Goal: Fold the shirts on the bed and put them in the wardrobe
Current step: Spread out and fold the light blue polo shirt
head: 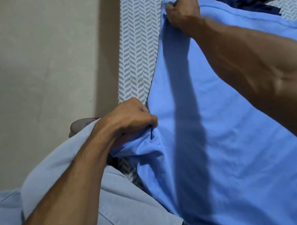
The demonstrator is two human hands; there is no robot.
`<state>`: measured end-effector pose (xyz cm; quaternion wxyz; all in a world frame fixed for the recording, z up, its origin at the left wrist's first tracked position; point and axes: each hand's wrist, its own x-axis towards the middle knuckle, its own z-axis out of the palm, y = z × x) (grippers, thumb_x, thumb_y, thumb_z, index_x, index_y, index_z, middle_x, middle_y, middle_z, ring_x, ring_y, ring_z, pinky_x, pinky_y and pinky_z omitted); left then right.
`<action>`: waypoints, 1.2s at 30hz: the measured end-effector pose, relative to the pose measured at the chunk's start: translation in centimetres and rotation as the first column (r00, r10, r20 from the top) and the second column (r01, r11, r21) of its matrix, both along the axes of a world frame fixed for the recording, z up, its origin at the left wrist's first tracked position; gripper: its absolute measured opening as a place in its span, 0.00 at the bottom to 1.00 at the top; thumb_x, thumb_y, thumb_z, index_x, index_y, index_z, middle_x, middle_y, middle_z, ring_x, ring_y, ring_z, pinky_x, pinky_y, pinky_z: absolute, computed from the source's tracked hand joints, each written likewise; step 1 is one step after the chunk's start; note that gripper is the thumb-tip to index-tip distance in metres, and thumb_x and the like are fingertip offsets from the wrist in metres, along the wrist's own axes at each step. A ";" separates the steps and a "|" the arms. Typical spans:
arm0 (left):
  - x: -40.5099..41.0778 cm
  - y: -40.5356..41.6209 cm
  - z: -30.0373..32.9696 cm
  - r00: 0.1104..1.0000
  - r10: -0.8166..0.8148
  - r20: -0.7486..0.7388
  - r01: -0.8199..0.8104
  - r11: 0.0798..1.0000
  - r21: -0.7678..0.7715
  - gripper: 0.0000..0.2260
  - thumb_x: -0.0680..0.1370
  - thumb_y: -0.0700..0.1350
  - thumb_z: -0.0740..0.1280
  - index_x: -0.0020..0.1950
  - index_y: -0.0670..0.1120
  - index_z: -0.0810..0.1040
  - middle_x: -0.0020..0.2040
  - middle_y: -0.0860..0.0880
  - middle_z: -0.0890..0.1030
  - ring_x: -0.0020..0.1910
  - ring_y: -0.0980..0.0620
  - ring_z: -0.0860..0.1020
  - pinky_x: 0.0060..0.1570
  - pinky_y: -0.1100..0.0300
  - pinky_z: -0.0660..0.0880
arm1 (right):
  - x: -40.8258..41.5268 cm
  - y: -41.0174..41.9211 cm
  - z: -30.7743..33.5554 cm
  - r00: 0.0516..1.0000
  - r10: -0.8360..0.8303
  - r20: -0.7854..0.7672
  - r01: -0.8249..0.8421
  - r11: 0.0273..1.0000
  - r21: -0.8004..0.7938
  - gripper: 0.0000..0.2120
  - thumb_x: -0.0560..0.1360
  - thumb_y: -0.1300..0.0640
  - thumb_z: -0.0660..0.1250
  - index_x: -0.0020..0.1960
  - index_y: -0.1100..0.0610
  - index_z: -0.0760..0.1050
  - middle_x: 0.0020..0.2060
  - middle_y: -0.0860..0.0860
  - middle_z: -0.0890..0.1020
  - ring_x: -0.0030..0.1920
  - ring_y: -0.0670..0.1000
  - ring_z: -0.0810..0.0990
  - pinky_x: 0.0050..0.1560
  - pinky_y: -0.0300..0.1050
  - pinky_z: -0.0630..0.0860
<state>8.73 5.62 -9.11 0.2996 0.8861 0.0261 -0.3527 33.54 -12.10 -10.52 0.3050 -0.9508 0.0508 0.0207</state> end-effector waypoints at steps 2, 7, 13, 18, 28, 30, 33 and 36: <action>-0.7 0.8 0.5 0.998 0.055 0.017 -0.054 0.997 -0.062 0.21 0.73 0.53 0.74 0.28 0.45 0.69 0.24 0.52 0.65 0.23 0.55 0.62 0.25 0.61 0.62 | -0.7 -0.2 -0.3 0.998 0.063 -0.018 -0.063 0.998 0.030 0.28 0.71 0.50 0.59 0.71 0.54 0.67 0.52 0.56 0.82 0.51 0.57 0.80 0.50 0.50 0.76; -3.3 2.7 0.9 0.963 0.225 0.149 -0.220 0.974 -0.047 0.23 0.79 0.60 0.67 0.32 0.46 0.69 0.27 0.51 0.70 0.29 0.52 0.67 0.31 0.56 0.63 | -8.3 0.6 2.8 0.950 0.281 -0.136 -0.289 0.957 -0.043 0.25 0.81 0.60 0.63 0.74 0.70 0.63 0.50 0.62 0.81 0.50 0.61 0.80 0.46 0.47 0.70; -7.8 5.9 2.1 0.959 0.268 -0.086 -0.275 0.959 -0.075 0.30 0.60 0.71 0.75 0.44 0.46 0.80 0.35 0.45 0.82 0.32 0.49 0.76 0.35 0.57 0.72 | -23.7 1.6 1.0 0.975 0.193 0.112 -0.191 0.981 -0.029 0.19 0.76 0.56 0.66 0.67 0.57 0.71 0.58 0.58 0.77 0.59 0.61 0.76 0.58 0.54 0.71; -9.9 5.7 3.2 0.886 0.455 -0.092 -0.463 0.854 -0.237 0.09 0.66 0.46 0.75 0.39 0.41 0.83 0.30 0.49 0.80 0.31 0.51 0.75 0.30 0.64 0.71 | -35.8 1.5 1.4 0.947 0.301 0.115 -0.310 0.948 0.071 0.08 0.77 0.48 0.66 0.53 0.50 0.73 0.34 0.45 0.78 0.40 0.54 0.81 0.40 0.47 0.70; -11.0 4.0 3.9 0.662 0.738 -0.129 -0.709 0.561 -0.427 0.06 0.76 0.30 0.68 0.49 0.38 0.75 0.33 0.40 0.75 0.20 0.48 0.72 0.19 0.60 0.71 | -40.9 1.8 1.3 0.705 0.690 -0.164 -0.709 0.691 -0.140 0.10 0.70 0.47 0.66 0.44 0.49 0.67 0.43 0.56 0.82 0.45 0.64 0.79 0.36 0.50 0.67; -11.4 4.2 3.7 0.662 0.740 -0.118 -0.712 0.573 -0.406 0.05 0.74 0.31 0.70 0.49 0.34 0.78 0.30 0.40 0.75 0.19 0.49 0.71 0.20 0.61 0.71 | -40.9 1.6 1.4 0.658 0.724 -0.207 -0.744 0.668 -0.026 0.08 0.69 0.48 0.65 0.44 0.51 0.70 0.41 0.56 0.82 0.42 0.63 0.79 0.36 0.48 0.66; -11.9 4.0 4.4 0.709 0.705 -0.030 -0.662 0.650 -0.372 0.06 0.69 0.36 0.75 0.39 0.39 0.79 0.24 0.45 0.72 0.21 0.51 0.68 0.21 0.65 0.63 | -40.4 1.1 2.3 0.622 0.708 -0.334 -0.689 0.698 0.198 0.09 0.72 0.57 0.67 0.52 0.54 0.78 0.43 0.53 0.85 0.41 0.53 0.81 0.39 0.42 0.71; -11.7 1.9 5.6 0.755 0.599 0.267 -0.508 0.792 -0.339 0.12 0.59 0.48 0.73 0.35 0.42 0.78 0.26 0.49 0.73 0.28 0.52 0.70 0.29 0.60 0.67 | -39.3 -0.2 4.0 0.722 0.552 -0.417 -0.220 0.755 0.618 0.11 0.76 0.66 0.63 0.54 0.56 0.79 0.39 0.54 0.84 0.36 0.50 0.81 0.37 0.42 0.77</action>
